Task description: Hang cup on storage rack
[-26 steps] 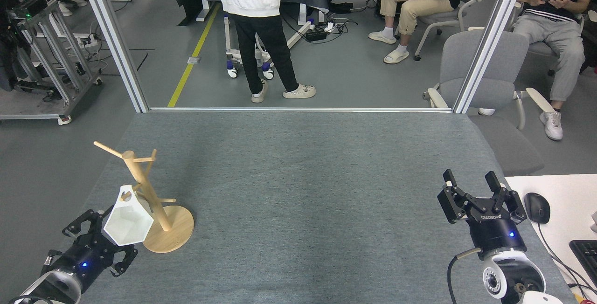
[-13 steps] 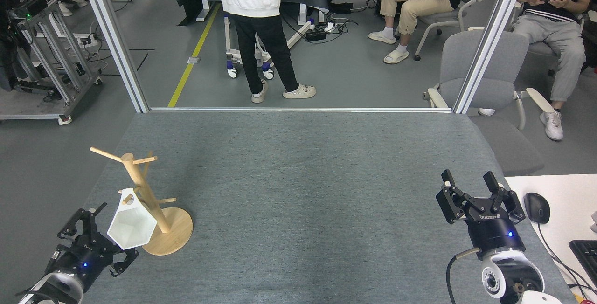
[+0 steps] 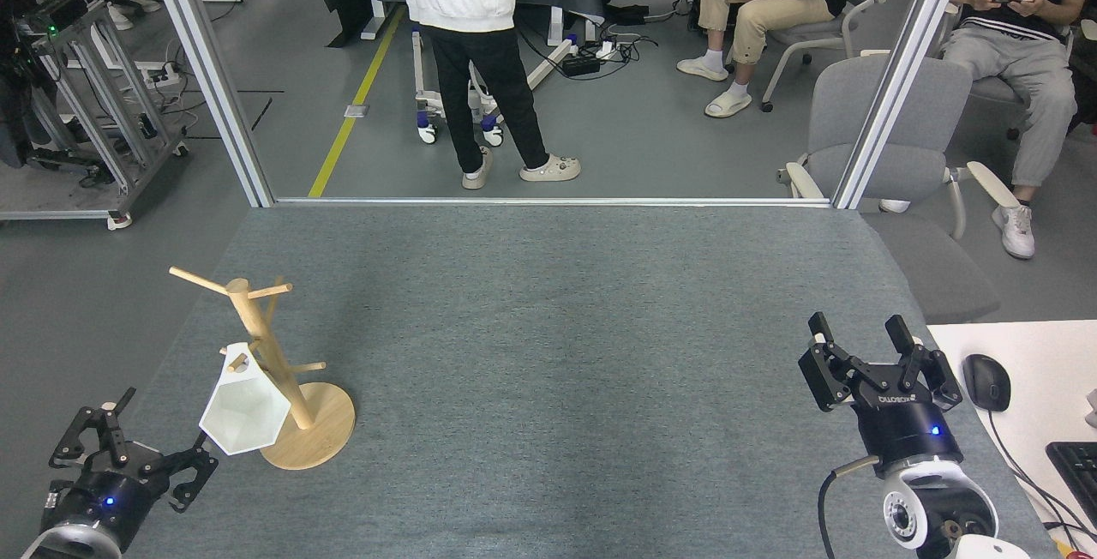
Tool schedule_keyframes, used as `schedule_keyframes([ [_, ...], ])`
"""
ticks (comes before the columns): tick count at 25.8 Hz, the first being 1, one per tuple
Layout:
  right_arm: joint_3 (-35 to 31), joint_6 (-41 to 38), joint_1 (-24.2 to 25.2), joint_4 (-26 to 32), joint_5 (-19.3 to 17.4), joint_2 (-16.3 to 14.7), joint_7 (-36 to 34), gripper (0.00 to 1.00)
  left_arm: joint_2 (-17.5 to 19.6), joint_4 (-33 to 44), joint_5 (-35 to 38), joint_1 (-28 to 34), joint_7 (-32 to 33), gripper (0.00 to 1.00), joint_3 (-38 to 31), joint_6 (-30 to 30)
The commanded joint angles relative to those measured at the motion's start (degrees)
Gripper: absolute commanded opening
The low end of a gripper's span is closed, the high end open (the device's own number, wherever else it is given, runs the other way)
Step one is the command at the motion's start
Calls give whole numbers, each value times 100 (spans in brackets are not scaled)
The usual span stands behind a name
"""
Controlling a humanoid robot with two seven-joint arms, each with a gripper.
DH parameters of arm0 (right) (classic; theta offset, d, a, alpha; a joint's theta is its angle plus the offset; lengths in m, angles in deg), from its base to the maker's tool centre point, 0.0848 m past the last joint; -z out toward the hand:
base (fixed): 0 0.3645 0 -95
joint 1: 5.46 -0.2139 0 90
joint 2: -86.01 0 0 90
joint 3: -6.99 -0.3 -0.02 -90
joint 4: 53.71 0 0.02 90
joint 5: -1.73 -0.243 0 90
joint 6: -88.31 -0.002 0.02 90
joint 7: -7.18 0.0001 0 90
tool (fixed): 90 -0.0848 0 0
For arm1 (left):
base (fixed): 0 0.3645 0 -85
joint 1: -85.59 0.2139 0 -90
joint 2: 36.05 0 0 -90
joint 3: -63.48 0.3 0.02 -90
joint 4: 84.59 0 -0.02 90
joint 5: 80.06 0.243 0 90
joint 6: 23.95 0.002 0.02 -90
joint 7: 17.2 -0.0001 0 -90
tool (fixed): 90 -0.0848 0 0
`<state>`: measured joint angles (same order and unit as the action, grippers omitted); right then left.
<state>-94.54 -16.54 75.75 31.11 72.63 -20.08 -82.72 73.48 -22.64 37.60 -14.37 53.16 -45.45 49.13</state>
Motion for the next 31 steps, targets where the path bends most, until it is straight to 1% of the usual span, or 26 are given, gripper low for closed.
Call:
schedule_keyframes([
  [1,1,-18,0,0,3,0,-20,99,15,159,-102,187,-66,99,-242,-100],
  [3,1,-36,0,0,3,0,-28,99,15,317,-129,319,-66,99,-365,-109],
  [6,19,-45,44,8,12,0,-28,99,24,792,-138,433,-66,99,-699,-179],
  [11,71,-53,97,17,12,9,-28,99,24,1732,-138,416,-48,99,-1516,-891],
  [14,159,-53,114,44,20,35,-28,99,59,2101,-252,222,5,99,-1754,-970],
  [16,159,-36,105,61,29,158,-20,99,182,2242,-550,-138,75,99,-1798,-1032],
  [17,159,-27,105,79,91,202,-28,99,270,2260,-744,-331,259,99,-1798,-1085],
  [19,151,34,114,211,354,343,-37,99,411,2295,-1096,-797,725,99,-1798,-1155],
  [20,142,43,123,281,530,492,-46,99,437,2304,-1236,-1078,954,99,-1789,-1208],
  [22,98,43,176,413,855,809,-46,99,428,2347,-1342,-1640,1262,99,-1789,-1357],
  [24,80,122,272,518,1101,985,-46,99,332,2444,-1342,-2115,1393,99,-1710,-1498],
  [28,63,307,290,694,1189,1248,-46,99,-72,2866,-1342,-2652,1613,99,-1060,-1524],
  [31,54,307,290,694,1181,1204,-46,99,-310,3358,-1342,-2739,2044,99,-348,-1524],
])
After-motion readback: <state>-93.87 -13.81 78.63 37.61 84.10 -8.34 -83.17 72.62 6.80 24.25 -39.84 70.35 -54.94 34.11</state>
